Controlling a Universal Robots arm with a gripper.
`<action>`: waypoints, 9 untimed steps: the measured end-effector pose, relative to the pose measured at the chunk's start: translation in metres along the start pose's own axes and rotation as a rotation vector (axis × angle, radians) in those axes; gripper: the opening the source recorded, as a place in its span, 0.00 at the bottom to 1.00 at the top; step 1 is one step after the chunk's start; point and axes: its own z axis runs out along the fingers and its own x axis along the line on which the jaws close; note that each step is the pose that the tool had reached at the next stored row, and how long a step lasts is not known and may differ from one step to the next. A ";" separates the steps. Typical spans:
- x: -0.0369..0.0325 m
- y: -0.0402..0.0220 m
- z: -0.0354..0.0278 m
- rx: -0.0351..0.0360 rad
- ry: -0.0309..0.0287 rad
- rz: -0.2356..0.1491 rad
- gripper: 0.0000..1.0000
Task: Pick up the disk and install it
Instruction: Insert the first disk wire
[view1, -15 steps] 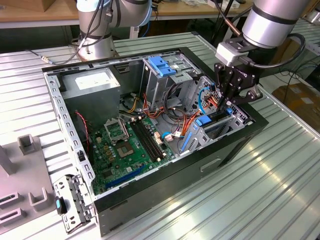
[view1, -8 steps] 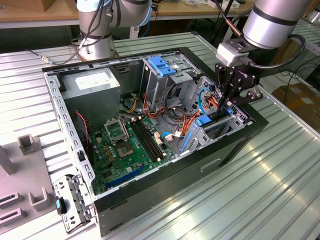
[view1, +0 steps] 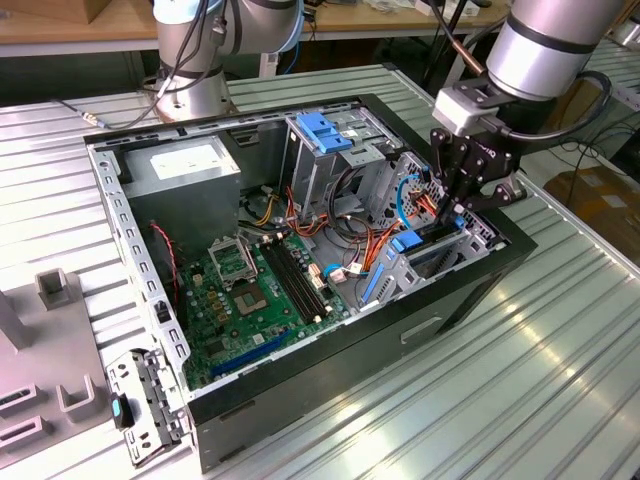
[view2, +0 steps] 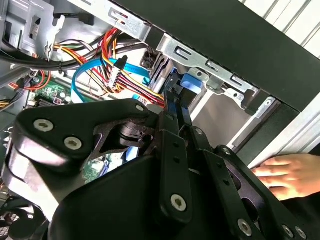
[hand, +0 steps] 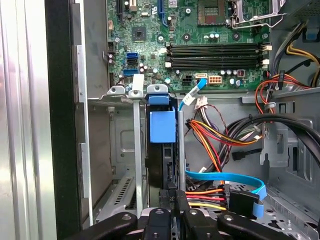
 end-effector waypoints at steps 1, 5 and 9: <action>0.0000 0.0000 0.0002 -0.0001 0.0000 0.001 0.16; -0.0001 0.0001 0.0012 -0.0005 -0.0070 0.007 0.16; 0.0000 0.0000 0.0010 -0.0010 -0.0077 0.024 0.16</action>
